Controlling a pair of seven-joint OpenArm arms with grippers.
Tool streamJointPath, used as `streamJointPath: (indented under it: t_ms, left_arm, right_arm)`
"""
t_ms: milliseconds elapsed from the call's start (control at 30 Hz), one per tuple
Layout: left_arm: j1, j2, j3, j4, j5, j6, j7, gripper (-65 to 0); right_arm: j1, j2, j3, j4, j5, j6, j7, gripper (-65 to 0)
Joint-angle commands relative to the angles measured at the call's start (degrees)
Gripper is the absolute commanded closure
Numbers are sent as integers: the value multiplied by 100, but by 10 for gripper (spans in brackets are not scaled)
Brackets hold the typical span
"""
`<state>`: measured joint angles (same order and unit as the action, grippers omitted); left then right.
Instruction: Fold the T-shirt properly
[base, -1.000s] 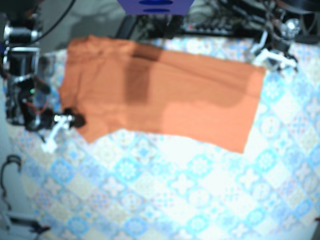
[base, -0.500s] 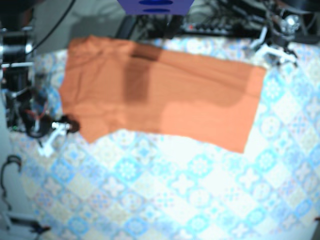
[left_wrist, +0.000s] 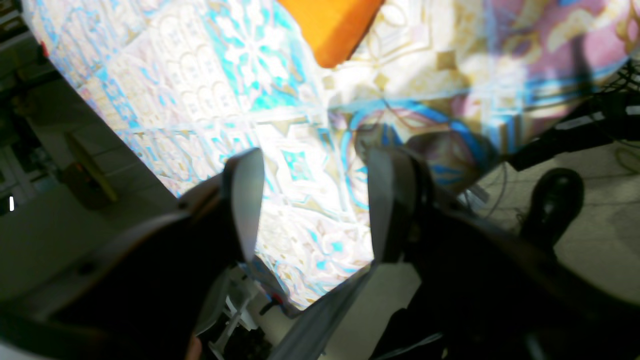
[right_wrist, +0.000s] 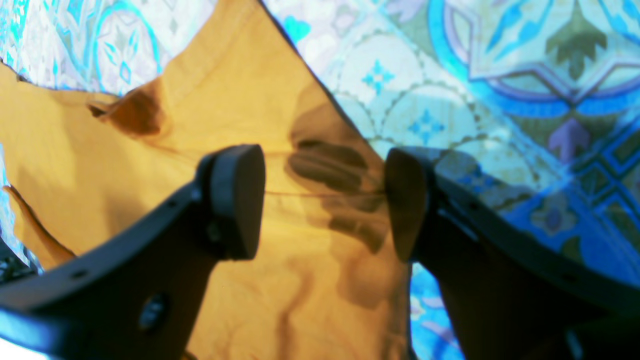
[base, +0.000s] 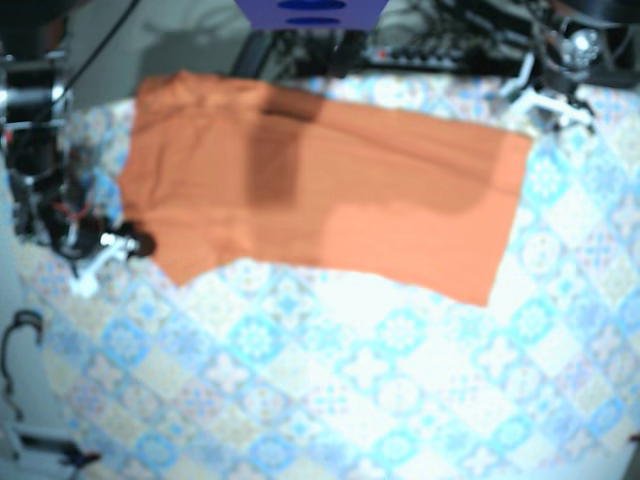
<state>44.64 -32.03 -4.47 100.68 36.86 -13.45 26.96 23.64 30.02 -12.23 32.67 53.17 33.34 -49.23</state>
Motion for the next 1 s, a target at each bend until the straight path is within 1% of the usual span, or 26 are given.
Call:
streamJointPath:
  t_ms: [0,267,367,533,667,967]
  left_arm:
    - [41,-72,-41,90,37,84,-2,-328]
    - [59,-72,-23,90,37,84,-2,-328]
    - [147,-72,-41,90,37,84,-10,-328]
    - [147,-72,-15,90,37,84,-10,-328]
    - [147,-72,-15,90,37,84,-10,-328]
    - [147,-72,-15,90,37,84,-10,-328]
  right_arm:
    - [102,114,5,35,-20,2,31,-378]
    - [102,114,23,35,-20,2,49,-378]
    - [111,264,40,35,-20,2,57,-378]
    - [128,378,49,35,-20,2,75,-378]
    - [111,387,-3,35,-20,2,207,-378]
    - [-65,325,-179,35,-29,2,216,-376]
